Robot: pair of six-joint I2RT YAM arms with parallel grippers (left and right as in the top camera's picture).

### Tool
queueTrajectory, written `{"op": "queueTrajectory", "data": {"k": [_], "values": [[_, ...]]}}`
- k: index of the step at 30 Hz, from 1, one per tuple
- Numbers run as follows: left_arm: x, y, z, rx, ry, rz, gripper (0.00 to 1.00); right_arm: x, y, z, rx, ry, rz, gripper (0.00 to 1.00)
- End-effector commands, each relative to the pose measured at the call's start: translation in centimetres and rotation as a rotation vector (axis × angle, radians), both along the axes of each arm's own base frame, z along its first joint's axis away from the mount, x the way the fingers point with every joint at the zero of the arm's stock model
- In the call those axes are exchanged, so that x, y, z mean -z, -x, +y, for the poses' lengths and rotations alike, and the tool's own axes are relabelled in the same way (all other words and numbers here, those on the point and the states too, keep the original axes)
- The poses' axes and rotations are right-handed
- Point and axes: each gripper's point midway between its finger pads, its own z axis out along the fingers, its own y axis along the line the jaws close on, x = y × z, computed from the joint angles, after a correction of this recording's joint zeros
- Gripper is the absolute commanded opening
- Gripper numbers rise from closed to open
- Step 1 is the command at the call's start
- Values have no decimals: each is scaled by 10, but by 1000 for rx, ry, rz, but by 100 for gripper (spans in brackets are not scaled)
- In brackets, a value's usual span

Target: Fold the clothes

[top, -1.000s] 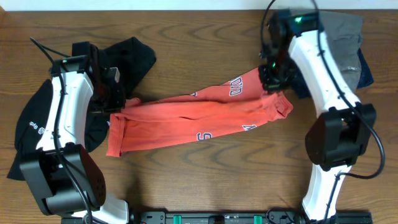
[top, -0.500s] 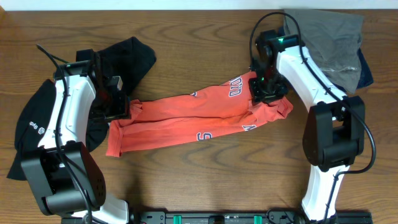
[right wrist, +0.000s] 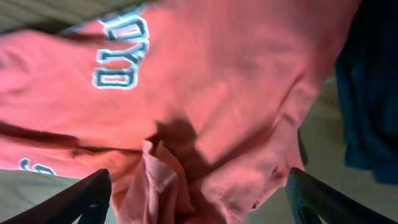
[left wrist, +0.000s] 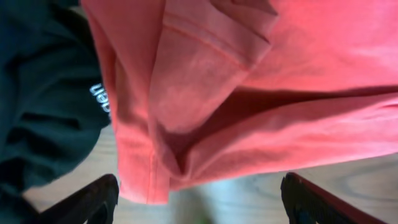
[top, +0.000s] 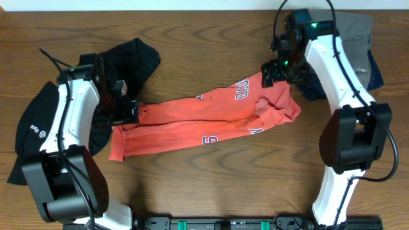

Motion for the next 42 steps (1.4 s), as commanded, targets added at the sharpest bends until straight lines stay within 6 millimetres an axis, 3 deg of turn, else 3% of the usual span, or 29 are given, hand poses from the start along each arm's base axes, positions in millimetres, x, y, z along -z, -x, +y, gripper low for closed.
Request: {"op": "queueTrajectory", "data": {"k": [1, 8, 24, 26, 32, 35, 36, 42], "values": [[18, 11, 1, 78, -3, 5, 85, -9, -3, 5, -55, -30, -30, 89], [44, 11, 14, 80, -84, -27, 85, -9, -7, 6, -73, -30, -49, 89], [86, 16, 25, 24, -77, 5, 84, -10, -12, 12, -84, -47, -72, 91], [87, 16, 23, 9, -61, 8, 78, -10, -12, 13, -84, -52, -73, 91], [85, 14, 10, 6, 13, -5, 33, -10, -13, 13, -84, -52, -76, 92], [85, 14, 8, 5, 23, -8, 19, -10, -13, 13, -80, -53, -75, 92], [84, 13, 8, 4, 23, -9, 10, -10, -13, 13, -81, -56, -75, 91], [61, 2, 11, -54, 15, -41, 6, -12, -11, 22, -90, -95, -70, 89]]}}
